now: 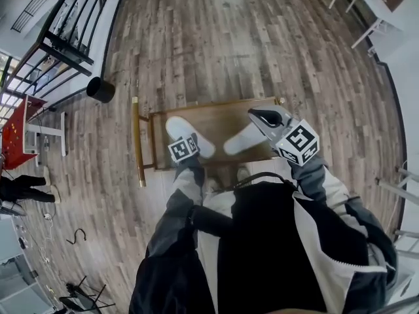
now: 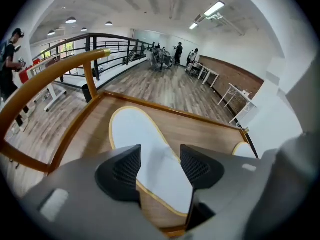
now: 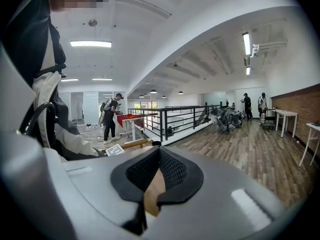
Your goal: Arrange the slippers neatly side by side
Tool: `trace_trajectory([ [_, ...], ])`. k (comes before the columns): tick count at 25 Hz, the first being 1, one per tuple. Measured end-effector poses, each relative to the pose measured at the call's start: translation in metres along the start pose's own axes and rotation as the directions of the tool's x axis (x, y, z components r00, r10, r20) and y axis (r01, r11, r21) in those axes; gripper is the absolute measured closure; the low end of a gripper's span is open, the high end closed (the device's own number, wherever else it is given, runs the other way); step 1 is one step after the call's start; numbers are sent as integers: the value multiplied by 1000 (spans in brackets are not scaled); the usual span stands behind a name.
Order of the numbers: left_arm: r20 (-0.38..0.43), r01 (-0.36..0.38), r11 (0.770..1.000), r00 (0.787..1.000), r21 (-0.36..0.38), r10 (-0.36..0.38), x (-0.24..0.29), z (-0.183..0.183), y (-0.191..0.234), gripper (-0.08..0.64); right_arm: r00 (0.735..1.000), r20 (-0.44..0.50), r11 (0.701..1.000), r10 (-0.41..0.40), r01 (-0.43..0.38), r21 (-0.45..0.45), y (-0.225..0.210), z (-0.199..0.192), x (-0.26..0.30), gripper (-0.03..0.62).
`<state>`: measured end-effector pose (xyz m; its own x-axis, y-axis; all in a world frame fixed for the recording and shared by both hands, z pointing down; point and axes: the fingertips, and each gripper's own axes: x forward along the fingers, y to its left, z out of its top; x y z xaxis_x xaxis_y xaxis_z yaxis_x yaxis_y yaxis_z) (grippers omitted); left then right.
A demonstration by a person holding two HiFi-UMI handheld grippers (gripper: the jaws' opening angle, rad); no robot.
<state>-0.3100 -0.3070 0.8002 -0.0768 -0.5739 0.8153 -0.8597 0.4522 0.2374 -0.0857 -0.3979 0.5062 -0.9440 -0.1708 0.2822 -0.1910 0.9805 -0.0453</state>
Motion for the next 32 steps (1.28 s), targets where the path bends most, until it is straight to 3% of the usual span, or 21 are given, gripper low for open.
trace_trajectory([
  [6,-31,11,994,999,-108,-15,29,7,-2,306,999,-31,999,-45,45,7,-12,-13,-14,588],
  [7,-40,3,995,999,-104,-8,32,6,0,336,998,-33,999,-50,51,8,-14,-15,-16,588],
  [10,-56,-19,995,998,-94,14,33,-1,6,518,997,-44,998,-61,62,15,-17,-20,-22,588],
  [20,-7,-10,996,1000,-87,10,18,1,3,532,1000,-17,1000,-27,27,-1,-11,-18,-21,588],
  [23,38,11,999,999,-50,-9,5,9,-2,532,1000,-2,1000,-3,3,-10,-6,-14,-17,588],
  [27,152,40,997,987,63,-49,-27,33,-17,532,999,13,999,34,-33,-21,1,-8,-8,588],
  [32,330,44,975,937,218,-116,-93,75,-55,534,997,30,997,77,-76,-27,11,-6,2,588],
])
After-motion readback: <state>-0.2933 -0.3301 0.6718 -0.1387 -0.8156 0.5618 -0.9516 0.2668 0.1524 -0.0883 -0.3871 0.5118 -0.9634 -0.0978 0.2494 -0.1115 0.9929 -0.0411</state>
